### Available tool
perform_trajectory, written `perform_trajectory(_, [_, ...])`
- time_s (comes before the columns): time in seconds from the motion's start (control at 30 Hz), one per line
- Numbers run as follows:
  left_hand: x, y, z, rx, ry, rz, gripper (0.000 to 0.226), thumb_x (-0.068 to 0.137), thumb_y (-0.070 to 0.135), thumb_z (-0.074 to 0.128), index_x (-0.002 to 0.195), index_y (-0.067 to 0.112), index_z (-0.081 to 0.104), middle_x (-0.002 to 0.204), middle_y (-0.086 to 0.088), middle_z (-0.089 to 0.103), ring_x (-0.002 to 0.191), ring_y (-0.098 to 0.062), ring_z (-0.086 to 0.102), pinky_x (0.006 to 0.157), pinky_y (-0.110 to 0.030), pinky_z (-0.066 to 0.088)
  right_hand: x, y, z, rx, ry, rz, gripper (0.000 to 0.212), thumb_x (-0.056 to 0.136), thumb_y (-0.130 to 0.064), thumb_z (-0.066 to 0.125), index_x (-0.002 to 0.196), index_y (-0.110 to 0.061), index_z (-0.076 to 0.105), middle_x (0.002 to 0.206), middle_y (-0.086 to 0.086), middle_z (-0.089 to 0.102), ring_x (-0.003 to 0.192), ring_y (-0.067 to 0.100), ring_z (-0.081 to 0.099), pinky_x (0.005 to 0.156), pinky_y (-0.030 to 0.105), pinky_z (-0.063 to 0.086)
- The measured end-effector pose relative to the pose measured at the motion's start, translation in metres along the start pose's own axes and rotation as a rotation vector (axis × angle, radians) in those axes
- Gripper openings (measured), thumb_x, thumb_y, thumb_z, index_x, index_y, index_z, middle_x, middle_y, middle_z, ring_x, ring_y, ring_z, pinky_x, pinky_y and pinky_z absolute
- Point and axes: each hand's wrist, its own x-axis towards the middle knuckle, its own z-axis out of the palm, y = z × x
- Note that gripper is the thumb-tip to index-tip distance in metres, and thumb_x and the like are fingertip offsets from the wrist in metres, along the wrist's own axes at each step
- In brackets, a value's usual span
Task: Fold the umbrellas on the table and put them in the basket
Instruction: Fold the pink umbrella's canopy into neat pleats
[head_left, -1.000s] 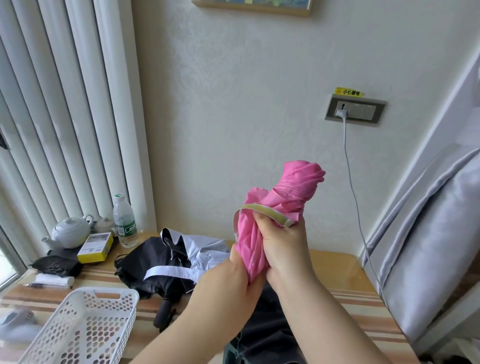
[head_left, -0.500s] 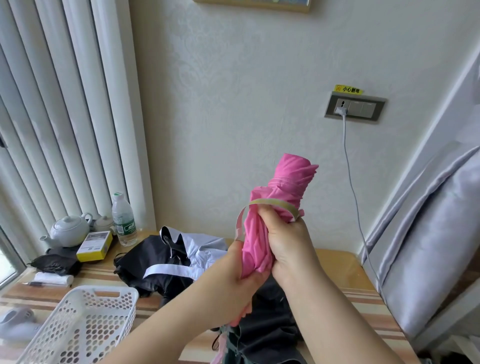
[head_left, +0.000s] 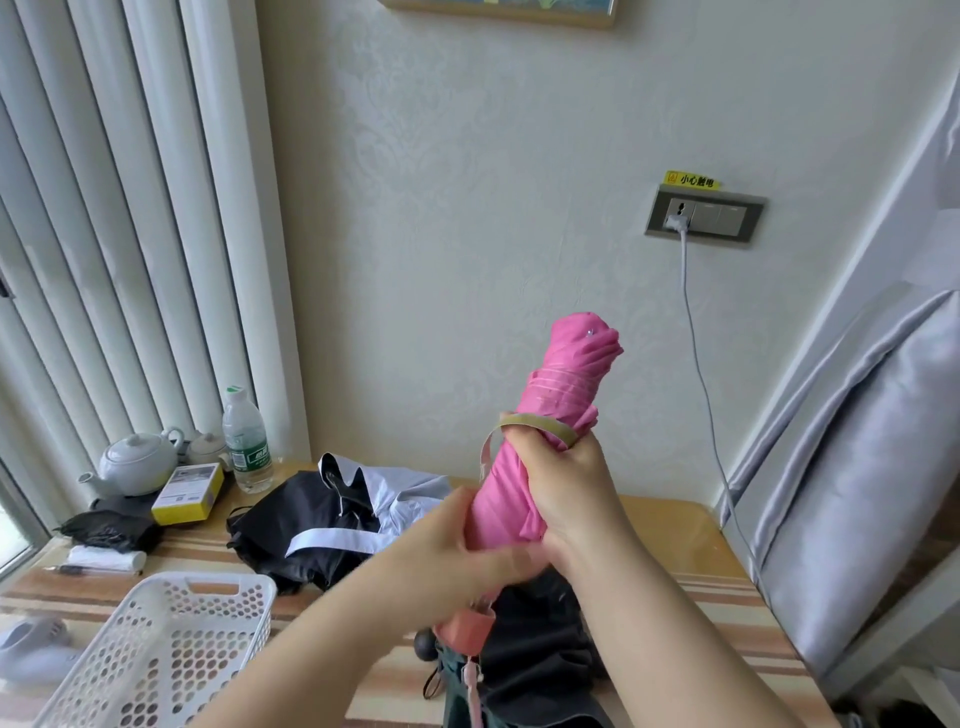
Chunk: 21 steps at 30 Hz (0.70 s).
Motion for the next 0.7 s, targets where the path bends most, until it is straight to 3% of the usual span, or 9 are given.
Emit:
perform_trajectory(0.07, [0.001, 0.001, -0.004, -0.301, -0.101, -0.065, 0.059, 0.060, 0.050, 0.075, 0.108, 0.020, 0.060, 0.097, -0.005, 0.073, 0.087, -0.023, 0.070, 0.086, -0.043, 0.056, -0.004, -0.003, 0.001, 0.076, -0.109, 0.045, 0.015, 0.081, -0.015, 0.073, 0.087, -0.007, 0.063, 0.069, 0.008, 0.062, 0.065, 0.023, 0.063, 0.059, 0.032, 0.052])
perform_trajectory(0.13, [-0.002, 0.004, -0.003, -0.442, -0.204, -0.011, 0.046, 0.075, 0.040, 0.065, 0.103, 0.004, 0.056, 0.085, -0.015, 0.068, 0.067, -0.028, 0.067, 0.066, -0.038, 0.057, -0.007, -0.005, 0.001, 0.109, -0.190, 0.071, 0.027, 0.075, -0.023, 0.076, 0.090, -0.005, 0.063, 0.075, 0.015, 0.062, 0.069, 0.029, 0.064, 0.063, 0.039, 0.055])
perform_trajectory(0.2, [-0.005, 0.003, 0.001, -0.457, -0.202, 0.054, 0.040, 0.082, 0.038, 0.060, 0.096, 0.002, 0.050, 0.073, -0.013, 0.061, 0.050, -0.021, 0.057, 0.053, -0.029, 0.050, -0.008, -0.007, 0.001, 0.113, -0.215, 0.073, 0.032, 0.070, -0.024, 0.075, 0.092, -0.003, 0.064, 0.081, 0.019, 0.063, 0.075, 0.033, 0.065, 0.069, 0.043, 0.056])
perform_trajectory(0.33, [-0.004, -0.003, 0.013, -0.087, 0.051, 0.205, 0.030, 0.092, 0.042, 0.050, 0.090, 0.012, 0.044, 0.054, 0.003, 0.053, 0.044, -0.011, 0.046, 0.050, -0.024, 0.042, -0.008, -0.008, 0.003, 0.153, -0.113, 0.074, 0.033, 0.068, -0.017, 0.079, 0.093, -0.001, 0.066, 0.085, 0.019, 0.069, 0.075, 0.028, 0.067, 0.071, 0.041, 0.055])
perform_trajectory(0.43, [0.003, -0.009, 0.023, 0.191, 0.315, 0.305, 0.017, 0.094, 0.038, 0.050, 0.090, 0.023, 0.041, 0.063, 0.010, 0.054, 0.049, -0.002, 0.046, 0.051, -0.018, 0.036, -0.006, -0.006, 0.010, 0.055, 0.037, 0.024, 0.043, 0.060, -0.029, 0.082, 0.095, -0.012, 0.065, 0.078, 0.004, 0.072, 0.071, 0.020, 0.068, 0.074, 0.043, 0.056])
perform_trajectory(0.53, [0.004, -0.005, 0.034, 0.442, 0.535, 0.311, 0.021, 0.097, 0.035, 0.042, 0.090, 0.018, 0.031, 0.068, 0.009, 0.044, 0.056, -0.009, 0.042, 0.051, -0.018, 0.035, -0.006, -0.005, 0.013, -0.070, 0.110, -0.067, 0.048, 0.061, -0.039, 0.077, 0.099, -0.014, 0.062, 0.083, 0.003, 0.071, 0.072, 0.021, 0.068, 0.075, 0.043, 0.058])
perform_trajectory(0.63, [0.000, -0.005, 0.037, 0.504, 0.550, 0.321, 0.023, 0.097, 0.036, 0.043, 0.092, 0.016, 0.031, 0.068, 0.009, 0.044, 0.060, -0.015, 0.043, 0.052, -0.019, 0.037, -0.008, -0.003, 0.012, -0.089, 0.107, -0.096, 0.051, 0.063, -0.041, 0.071, 0.100, -0.007, 0.060, 0.081, 0.005, 0.069, 0.070, 0.022, 0.067, 0.070, 0.041, 0.057])
perform_trajectory(0.7, [0.000, -0.003, 0.026, 0.422, 0.416, 0.300, 0.030, 0.090, 0.043, 0.053, 0.099, 0.018, 0.040, 0.075, 0.004, 0.058, 0.066, -0.015, 0.056, 0.059, -0.019, 0.044, -0.008, -0.004, 0.007, -0.042, 0.077, -0.092, 0.031, 0.076, -0.029, 0.074, 0.095, -0.008, 0.061, 0.073, 0.003, 0.067, 0.064, 0.017, 0.064, 0.066, 0.036, 0.054])
